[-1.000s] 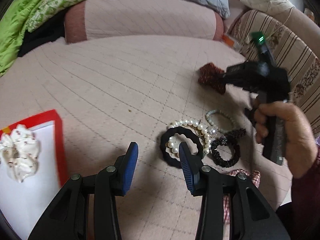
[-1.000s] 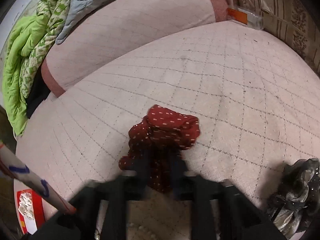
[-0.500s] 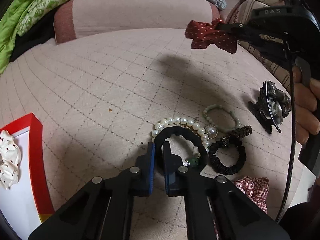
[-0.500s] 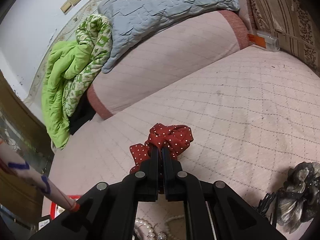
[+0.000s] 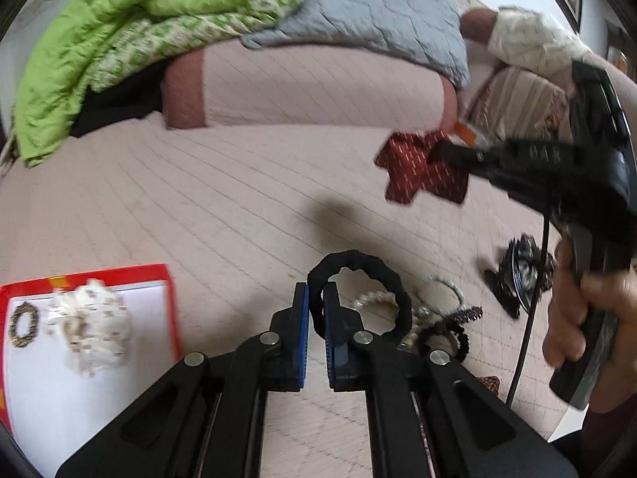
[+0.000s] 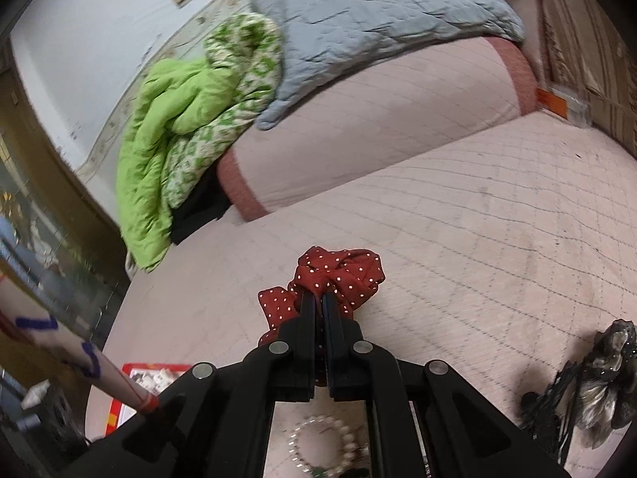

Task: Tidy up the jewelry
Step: 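Carry red scrunchie and black hair tie into the tray, open both tools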

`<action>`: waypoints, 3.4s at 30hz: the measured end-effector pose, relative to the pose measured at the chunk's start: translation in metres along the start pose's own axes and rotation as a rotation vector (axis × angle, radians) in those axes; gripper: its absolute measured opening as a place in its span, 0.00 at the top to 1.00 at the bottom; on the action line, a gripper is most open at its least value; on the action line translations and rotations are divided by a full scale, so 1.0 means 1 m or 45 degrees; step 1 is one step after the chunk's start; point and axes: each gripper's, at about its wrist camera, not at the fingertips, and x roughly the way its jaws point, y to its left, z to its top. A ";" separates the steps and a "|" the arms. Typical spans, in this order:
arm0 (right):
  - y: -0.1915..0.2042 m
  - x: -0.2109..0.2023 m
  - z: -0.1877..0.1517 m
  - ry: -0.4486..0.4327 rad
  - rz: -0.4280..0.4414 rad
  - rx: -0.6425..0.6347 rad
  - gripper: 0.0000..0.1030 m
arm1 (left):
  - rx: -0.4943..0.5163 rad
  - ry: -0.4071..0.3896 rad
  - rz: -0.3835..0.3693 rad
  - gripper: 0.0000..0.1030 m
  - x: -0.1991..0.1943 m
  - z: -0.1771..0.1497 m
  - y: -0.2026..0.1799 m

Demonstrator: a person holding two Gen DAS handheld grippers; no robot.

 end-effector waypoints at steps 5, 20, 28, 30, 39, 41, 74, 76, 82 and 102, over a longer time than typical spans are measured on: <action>0.032 -0.003 -0.015 0.007 0.045 -0.104 0.96 | -0.044 -0.027 0.055 0.94 -0.020 -0.006 0.024; 0.127 -0.013 -0.082 0.080 0.228 -0.361 0.96 | -0.241 -0.092 0.218 0.94 -0.087 -0.042 0.113; 0.170 -0.008 -0.109 0.139 0.300 -0.463 0.96 | -0.292 -0.106 0.308 0.93 -0.109 -0.058 0.144; 0.181 -0.006 -0.116 0.157 0.317 -0.490 0.96 | -0.310 -0.101 0.318 0.94 -0.112 -0.062 0.151; 0.212 0.002 -0.142 0.214 0.357 -0.569 0.95 | -0.368 -0.083 0.379 0.93 -0.119 -0.078 0.183; 0.215 0.005 -0.146 0.227 0.363 -0.577 0.96 | -0.377 -0.080 0.392 0.93 -0.120 -0.081 0.189; 0.242 0.056 -0.184 0.405 0.379 -0.613 0.95 | -0.458 0.113 0.488 0.93 -0.075 -0.086 0.236; 0.243 0.059 -0.186 0.417 0.376 -0.612 0.95 | -0.460 0.117 0.493 0.93 -0.074 -0.086 0.237; 0.242 0.065 -0.188 0.430 0.362 -0.610 0.95 | -0.486 0.130 0.511 0.93 -0.071 -0.085 0.244; 0.229 0.077 -0.185 0.433 0.243 -0.575 0.95 | -0.520 0.163 0.523 0.93 -0.061 -0.089 0.248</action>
